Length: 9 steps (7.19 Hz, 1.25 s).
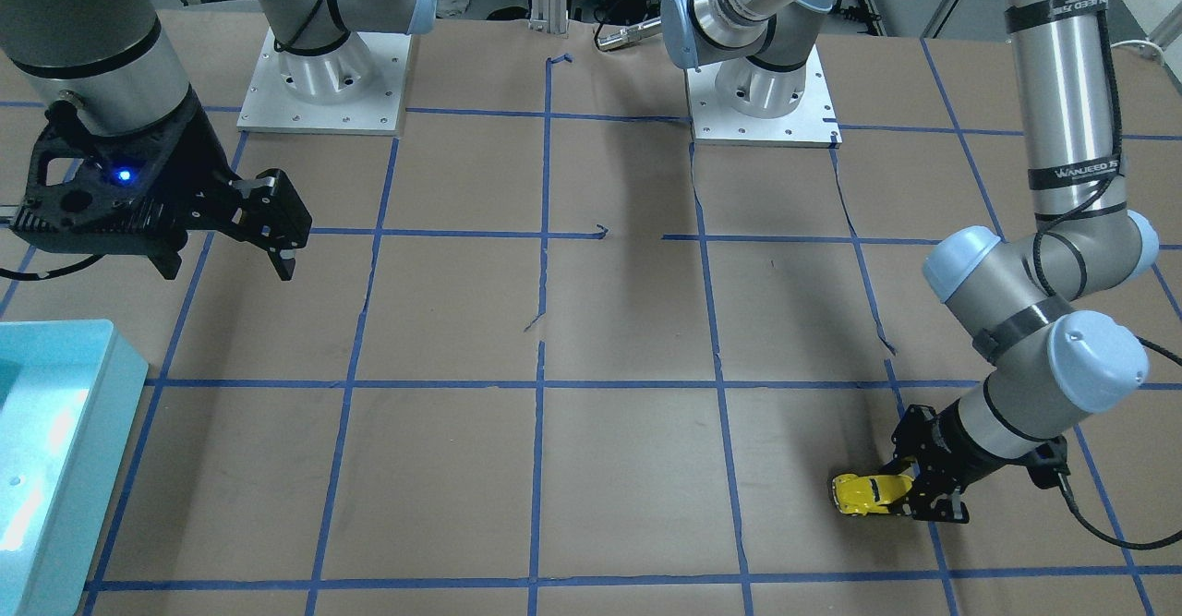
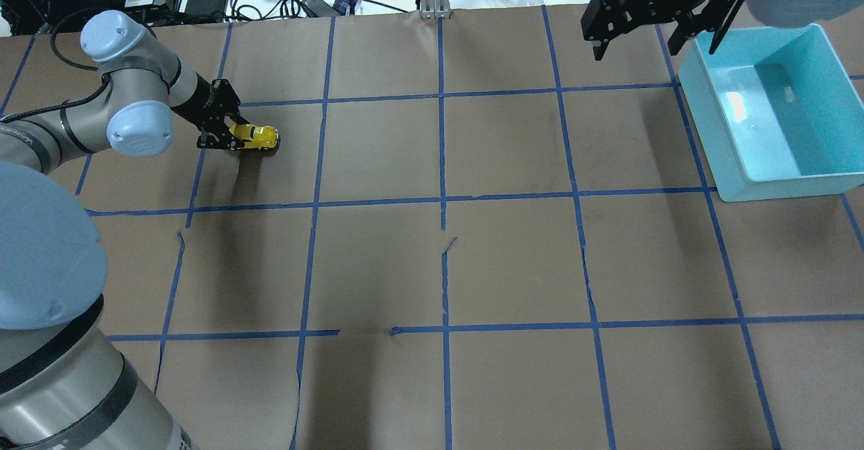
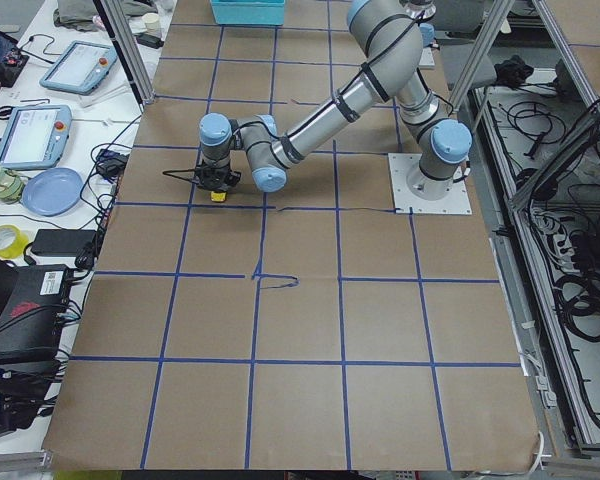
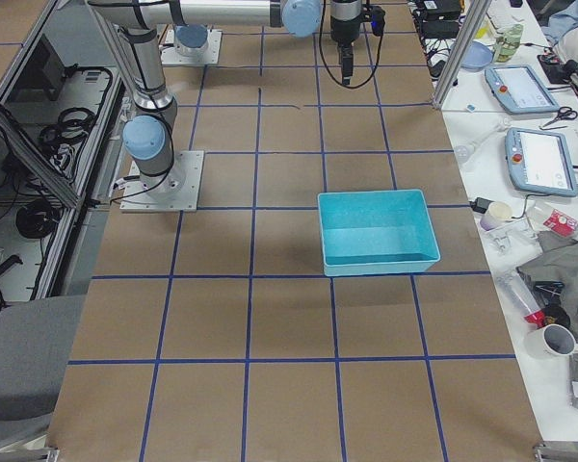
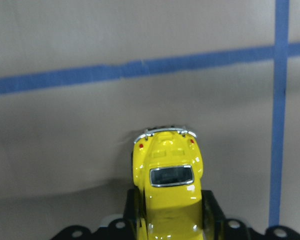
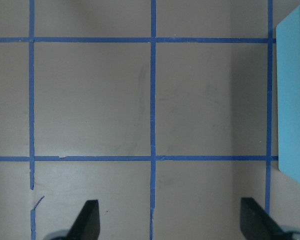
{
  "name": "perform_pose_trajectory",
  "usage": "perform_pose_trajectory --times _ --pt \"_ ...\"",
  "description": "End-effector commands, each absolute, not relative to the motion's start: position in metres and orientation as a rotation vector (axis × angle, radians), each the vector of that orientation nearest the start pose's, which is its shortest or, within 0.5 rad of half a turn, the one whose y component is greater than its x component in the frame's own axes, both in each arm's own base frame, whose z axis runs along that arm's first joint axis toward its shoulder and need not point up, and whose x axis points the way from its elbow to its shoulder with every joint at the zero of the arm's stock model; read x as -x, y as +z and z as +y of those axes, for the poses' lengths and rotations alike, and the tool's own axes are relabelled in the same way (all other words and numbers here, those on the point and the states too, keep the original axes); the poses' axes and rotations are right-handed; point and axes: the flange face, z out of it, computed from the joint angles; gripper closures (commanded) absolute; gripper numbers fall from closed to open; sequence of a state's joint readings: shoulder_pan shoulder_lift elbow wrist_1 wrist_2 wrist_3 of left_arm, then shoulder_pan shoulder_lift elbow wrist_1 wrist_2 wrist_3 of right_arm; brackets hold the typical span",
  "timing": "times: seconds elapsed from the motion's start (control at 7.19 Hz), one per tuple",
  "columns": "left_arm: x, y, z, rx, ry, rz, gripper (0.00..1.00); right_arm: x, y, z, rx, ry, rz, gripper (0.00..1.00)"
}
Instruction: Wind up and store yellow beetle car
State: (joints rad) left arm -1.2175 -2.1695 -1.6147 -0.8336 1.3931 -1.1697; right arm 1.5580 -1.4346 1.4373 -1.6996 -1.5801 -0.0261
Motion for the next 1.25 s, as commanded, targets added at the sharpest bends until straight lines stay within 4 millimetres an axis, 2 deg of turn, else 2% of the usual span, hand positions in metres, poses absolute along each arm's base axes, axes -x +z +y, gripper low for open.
perform_pose_trajectory --times 0.0,0.42,0.7,0.83,1.11 --pt "-0.102 0.201 -0.672 2.347 -0.060 2.394 0.01 -0.125 0.496 -0.563 0.021 -0.198 3.147 0.00" --pt "-0.074 0.235 -0.673 2.306 -0.130 2.463 0.00 -0.125 0.496 -0.563 0.021 -0.198 3.147 0.00" --pt "-0.052 0.266 -0.669 2.190 -0.188 2.576 0.03 -0.126 0.496 -0.563 0.021 -0.198 3.145 0.00" --pt "-0.051 0.283 -0.667 1.938 -0.253 2.753 0.03 -0.126 0.496 -0.563 0.021 -0.198 3.145 0.00" --pt "-0.048 0.319 -0.654 1.296 -0.346 2.965 0.00 -0.126 0.496 -0.563 0.021 -0.195 3.145 0.00"
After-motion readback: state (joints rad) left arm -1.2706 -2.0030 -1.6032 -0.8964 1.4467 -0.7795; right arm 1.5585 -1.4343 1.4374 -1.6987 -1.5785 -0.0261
